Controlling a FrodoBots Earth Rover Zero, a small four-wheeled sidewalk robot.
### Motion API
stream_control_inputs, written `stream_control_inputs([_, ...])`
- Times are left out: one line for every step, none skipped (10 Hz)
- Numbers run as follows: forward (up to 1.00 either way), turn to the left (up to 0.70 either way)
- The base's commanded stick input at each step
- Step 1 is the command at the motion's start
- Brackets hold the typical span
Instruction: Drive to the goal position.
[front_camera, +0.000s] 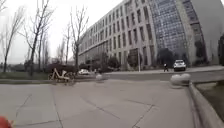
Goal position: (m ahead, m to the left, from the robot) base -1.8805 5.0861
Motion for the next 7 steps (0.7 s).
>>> stream_control_inputs([0.00, 0.70])
stream_control_inputs([0.00, 0.70])
stream_control_inputs([0.00, 0.70])
stream_control_inputs([0.00, 0.70])
stream_control_inputs([0.00, 0.70])
stream_control_inputs([0.00, 0.70])
stream_control_inputs([0.00, 0.70])
